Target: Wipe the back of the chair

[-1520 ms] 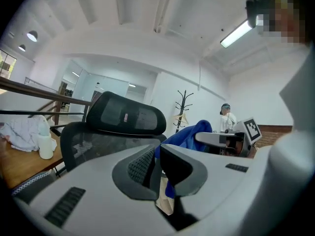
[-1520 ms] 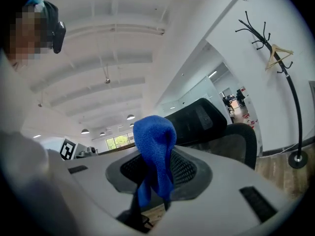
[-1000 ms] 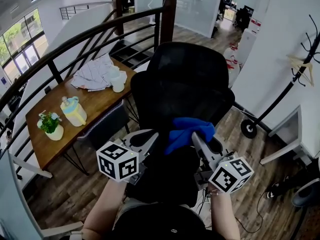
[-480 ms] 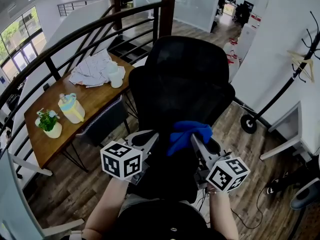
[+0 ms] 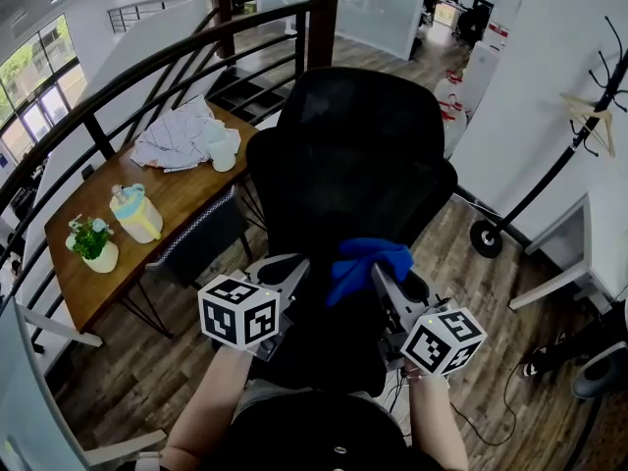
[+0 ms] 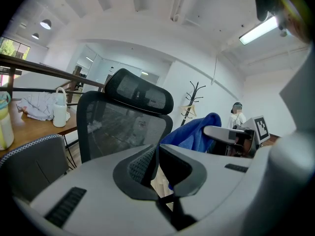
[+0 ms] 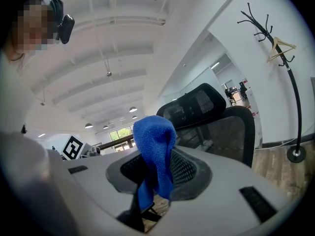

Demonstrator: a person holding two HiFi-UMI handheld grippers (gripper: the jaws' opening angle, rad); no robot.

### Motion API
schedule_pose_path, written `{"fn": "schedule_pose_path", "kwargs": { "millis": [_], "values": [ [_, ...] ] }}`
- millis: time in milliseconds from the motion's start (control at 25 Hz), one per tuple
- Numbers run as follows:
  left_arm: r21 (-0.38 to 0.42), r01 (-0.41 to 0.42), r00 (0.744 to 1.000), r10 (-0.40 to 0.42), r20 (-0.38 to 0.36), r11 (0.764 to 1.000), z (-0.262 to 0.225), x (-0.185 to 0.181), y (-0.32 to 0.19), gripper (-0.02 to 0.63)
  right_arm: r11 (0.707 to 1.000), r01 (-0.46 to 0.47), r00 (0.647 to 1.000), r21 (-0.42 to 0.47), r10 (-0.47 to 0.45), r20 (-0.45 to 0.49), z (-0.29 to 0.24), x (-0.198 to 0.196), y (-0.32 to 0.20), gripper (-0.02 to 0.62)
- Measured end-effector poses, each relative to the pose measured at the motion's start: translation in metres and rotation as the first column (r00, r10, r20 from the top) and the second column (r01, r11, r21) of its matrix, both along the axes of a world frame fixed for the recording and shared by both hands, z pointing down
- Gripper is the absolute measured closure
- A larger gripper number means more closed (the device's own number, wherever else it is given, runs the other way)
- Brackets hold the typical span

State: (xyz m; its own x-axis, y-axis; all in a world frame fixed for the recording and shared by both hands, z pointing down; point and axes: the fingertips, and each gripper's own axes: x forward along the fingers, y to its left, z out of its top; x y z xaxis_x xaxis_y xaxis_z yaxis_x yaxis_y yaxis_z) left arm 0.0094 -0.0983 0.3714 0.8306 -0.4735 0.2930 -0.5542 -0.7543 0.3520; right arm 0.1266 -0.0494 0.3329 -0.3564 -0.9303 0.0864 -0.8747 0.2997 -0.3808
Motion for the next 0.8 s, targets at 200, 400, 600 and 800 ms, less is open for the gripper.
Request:
{"fn": "schedule_pose_path", "kwargs": {
  "millis": [200, 400, 600, 800],
  "values": [
    [-0.002, -0.008, 1.0, 0.008, 0.014, 1.0, 0.002, 0.003, 0.002, 0.574, 1.0, 0.004, 1.0, 0.01, -0.004, 0.0, -0.002, 0.002, 0.0, 0.48],
    [-0.007, -0.011, 1.0, 0.011, 0.009, 1.0, 0.003, 0.006, 0.003, 0.574, 1.0, 0.003, 1.0, 0.017, -0.003, -0.028, -0.002, 0.003, 0.0, 0.485],
    [-0.004, -0.03, 0.999, 0.03, 0.015, 1.0, 0.005, 0.01, 0.004, 0.574, 1.0, 0.01, 0.999, 0.01, -0.009, -0.038, 0.001, 0.003, -0.002, 0.485],
    [-0.008, -0.039, 0.999, 0.039, 0.015, 0.999, 0.006, 0.01, 0.001, 0.574, 1.0, 0.027, 0.998, -0.013, -0.028, -0.059, 0.012, -0.002, -0.003, 0.485]
  ]
}}
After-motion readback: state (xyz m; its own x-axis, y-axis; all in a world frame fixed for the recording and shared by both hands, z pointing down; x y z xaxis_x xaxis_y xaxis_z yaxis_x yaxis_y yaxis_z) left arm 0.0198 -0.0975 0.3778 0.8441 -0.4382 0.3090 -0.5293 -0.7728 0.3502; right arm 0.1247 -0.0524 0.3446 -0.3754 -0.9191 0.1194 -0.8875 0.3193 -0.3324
